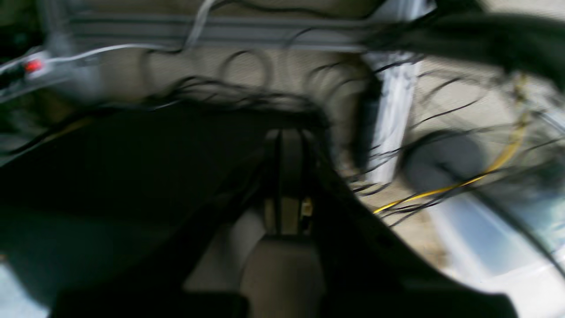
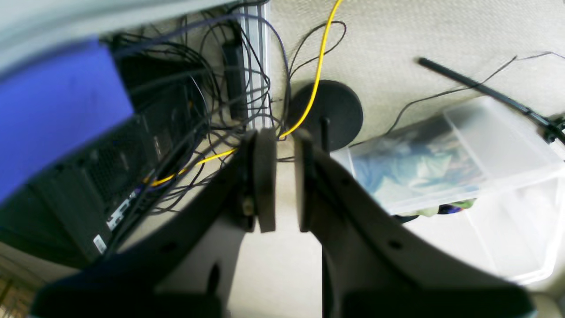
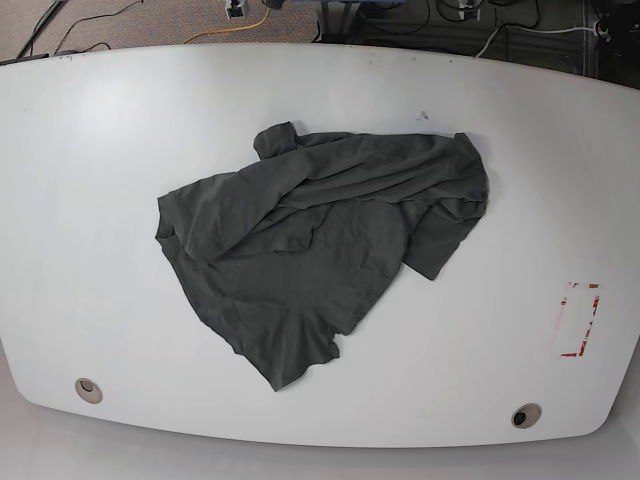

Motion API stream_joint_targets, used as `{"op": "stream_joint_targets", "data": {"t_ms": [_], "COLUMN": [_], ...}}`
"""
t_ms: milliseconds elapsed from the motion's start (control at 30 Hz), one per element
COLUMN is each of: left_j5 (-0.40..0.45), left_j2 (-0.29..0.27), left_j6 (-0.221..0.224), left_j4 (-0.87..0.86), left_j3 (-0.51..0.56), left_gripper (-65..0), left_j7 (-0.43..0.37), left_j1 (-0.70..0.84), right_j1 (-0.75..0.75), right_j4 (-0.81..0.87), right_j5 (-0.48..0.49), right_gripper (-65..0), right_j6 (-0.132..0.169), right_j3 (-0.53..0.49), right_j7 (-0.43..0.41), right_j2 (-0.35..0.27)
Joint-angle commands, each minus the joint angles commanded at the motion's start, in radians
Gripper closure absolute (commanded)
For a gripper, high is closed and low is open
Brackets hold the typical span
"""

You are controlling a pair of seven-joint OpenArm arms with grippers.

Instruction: Layout the t-shirt on the table in an organized manner, then fold the t-shirt properly

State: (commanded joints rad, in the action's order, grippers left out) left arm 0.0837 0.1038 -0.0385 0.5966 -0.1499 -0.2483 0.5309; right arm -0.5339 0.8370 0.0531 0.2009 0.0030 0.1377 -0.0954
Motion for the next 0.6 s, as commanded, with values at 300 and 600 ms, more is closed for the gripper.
{"op": "stream_joint_targets", "data": {"t_ms": [300,600], "left_j5": [0.023,0.023], "left_j2": [-0.011,-0.009], "left_j6": [-0.002,-0.002], "left_j4": [0.075,0.082], "left_j3": [-0.003,-0.003], "left_gripper": [0.0,0.0], "left_j7": [0.028,0.025], "left_j1": [-0.018,-0.018], "right_j1": [0.067,0.064], "right_j4": [0.014,0.015], "right_j5": [-0.005,-0.005], "right_gripper": [-4.8,-0.5], "right_j6": [0.018,0.018], "right_j3": [0.009,0.009], "right_j7": [0.001,0.001], "right_j2": [0.016,0.013]}}
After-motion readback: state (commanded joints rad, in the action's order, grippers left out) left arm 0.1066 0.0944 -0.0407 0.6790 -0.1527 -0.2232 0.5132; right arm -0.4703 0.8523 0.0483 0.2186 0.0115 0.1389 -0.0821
